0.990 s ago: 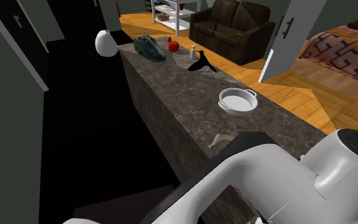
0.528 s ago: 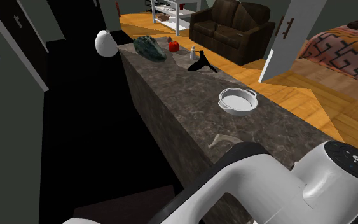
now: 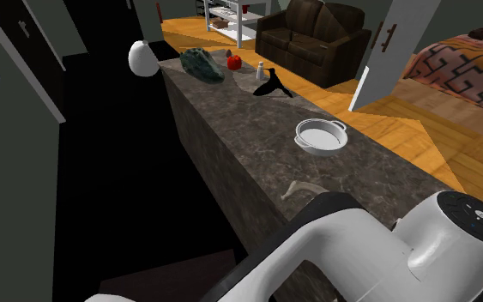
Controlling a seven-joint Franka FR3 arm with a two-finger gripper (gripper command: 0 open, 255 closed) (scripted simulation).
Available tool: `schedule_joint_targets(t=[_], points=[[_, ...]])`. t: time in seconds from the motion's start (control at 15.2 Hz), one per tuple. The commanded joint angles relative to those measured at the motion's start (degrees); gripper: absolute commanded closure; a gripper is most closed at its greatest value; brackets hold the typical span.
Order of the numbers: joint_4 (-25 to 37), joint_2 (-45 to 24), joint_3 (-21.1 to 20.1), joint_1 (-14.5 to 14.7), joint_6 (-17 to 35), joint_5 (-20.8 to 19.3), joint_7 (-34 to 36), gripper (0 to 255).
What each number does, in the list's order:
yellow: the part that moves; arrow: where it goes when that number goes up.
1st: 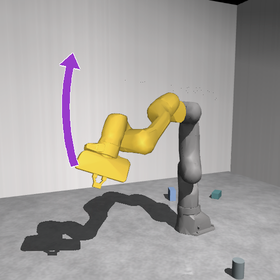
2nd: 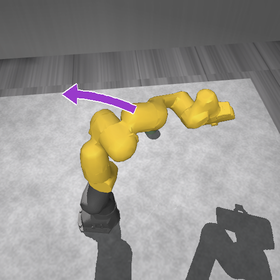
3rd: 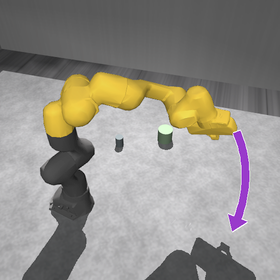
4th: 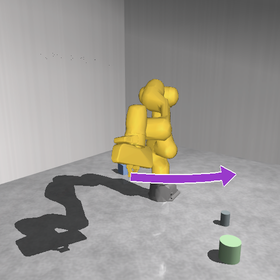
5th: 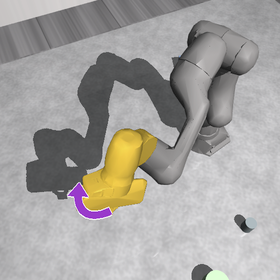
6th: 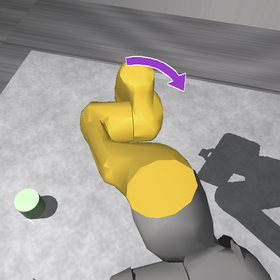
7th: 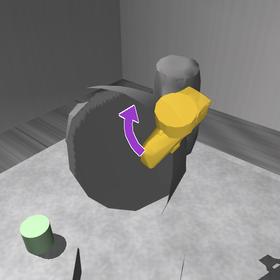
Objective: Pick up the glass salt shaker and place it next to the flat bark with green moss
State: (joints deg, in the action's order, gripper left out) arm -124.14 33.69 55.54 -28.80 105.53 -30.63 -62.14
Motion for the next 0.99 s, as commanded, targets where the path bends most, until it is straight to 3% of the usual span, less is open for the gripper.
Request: schedule_joint_targets(t=[0.0,0.13,0.4,0.92], points=[[0.0,0.0,0.0,0.0,0.0,0.0,0.0,0],[0.0,0.0,0.0,0.0,0.0,0.0,0.0,0],[6.08,0.32,-3.37,-0.13,-6.93,1.64,-0.63,0],[6.08,0.32,-3.37,-0.13,-6.93,1.64,-0.63,0]])
